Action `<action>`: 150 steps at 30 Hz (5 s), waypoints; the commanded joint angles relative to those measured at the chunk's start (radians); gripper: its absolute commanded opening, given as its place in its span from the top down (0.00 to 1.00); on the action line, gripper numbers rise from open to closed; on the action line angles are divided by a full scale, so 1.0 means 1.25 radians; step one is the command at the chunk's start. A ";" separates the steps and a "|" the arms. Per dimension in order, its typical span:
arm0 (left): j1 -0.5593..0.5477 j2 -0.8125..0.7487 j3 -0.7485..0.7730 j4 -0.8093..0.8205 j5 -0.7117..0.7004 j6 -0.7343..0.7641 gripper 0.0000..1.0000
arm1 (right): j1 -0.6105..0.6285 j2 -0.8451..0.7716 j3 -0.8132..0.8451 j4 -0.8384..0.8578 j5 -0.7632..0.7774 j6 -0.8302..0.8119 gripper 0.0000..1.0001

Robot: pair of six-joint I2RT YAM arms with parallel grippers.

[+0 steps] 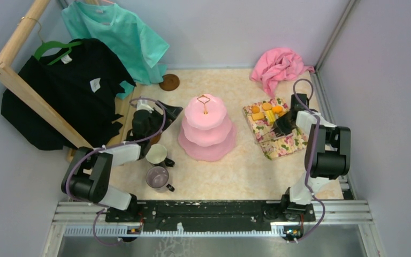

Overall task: Serve the afternoon tea
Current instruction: Adjust the clamp on the tray, then pick up the desert from the tray.

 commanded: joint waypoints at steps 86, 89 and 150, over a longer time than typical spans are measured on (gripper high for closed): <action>-0.049 -0.215 0.026 -0.208 -0.089 0.144 0.01 | 0.529 -0.639 -0.305 0.167 0.510 -0.212 0.59; -0.049 -0.213 0.025 -0.214 -0.085 0.149 0.01 | 0.529 -0.646 -0.323 0.123 0.524 -0.168 0.52; -0.050 -0.158 -0.015 -0.141 -0.072 0.130 0.01 | 0.466 -0.351 -0.248 -0.070 0.633 0.062 0.88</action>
